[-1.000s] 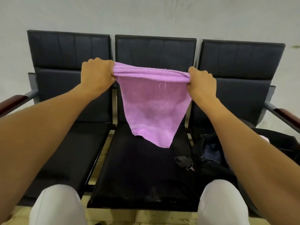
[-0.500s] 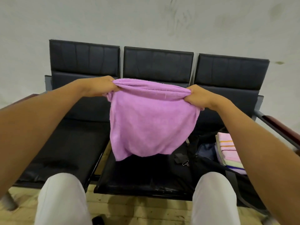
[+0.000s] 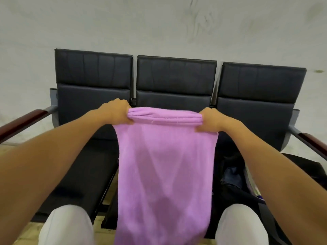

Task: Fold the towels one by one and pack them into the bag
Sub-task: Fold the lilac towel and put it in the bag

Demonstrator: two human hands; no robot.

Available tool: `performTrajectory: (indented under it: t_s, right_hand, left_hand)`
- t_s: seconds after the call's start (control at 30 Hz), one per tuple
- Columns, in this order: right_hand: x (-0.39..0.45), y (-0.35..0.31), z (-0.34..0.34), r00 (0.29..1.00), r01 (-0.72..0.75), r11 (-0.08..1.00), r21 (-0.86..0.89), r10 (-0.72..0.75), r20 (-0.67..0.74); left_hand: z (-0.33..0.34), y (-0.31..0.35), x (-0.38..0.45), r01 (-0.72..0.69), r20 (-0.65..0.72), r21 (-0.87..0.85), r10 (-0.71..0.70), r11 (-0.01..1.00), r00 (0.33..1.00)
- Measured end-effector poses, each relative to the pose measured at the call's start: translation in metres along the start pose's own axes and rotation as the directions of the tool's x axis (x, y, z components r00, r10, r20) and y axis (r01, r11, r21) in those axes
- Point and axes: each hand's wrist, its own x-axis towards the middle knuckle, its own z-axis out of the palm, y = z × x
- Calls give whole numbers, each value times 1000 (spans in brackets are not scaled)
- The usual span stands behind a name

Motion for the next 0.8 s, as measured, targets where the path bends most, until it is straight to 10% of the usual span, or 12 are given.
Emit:
performTrajectory:
  t_s: [0.17,0.4,0.63,0.8]
  right_hand:
    - [26,-2,-20,844,-131,977,-169,21,-535]
    - [31,0,-40,782,-89,980,-180,-43,-622]
    - [0,14,21,946,31,994,-100,-62,-318]
    - [-27,27,98,993,102,987,126,-108,43]
  left_hand:
    - [-22,12,25,-56,-475,103,99,993,875]
    - [-41,10,28,-56,-589,206,170,977,790]
    - [9,2,-4,-161,-10,33,162,986,987]
    - [84,-12,-34,-194,354,-168,243,966,903]
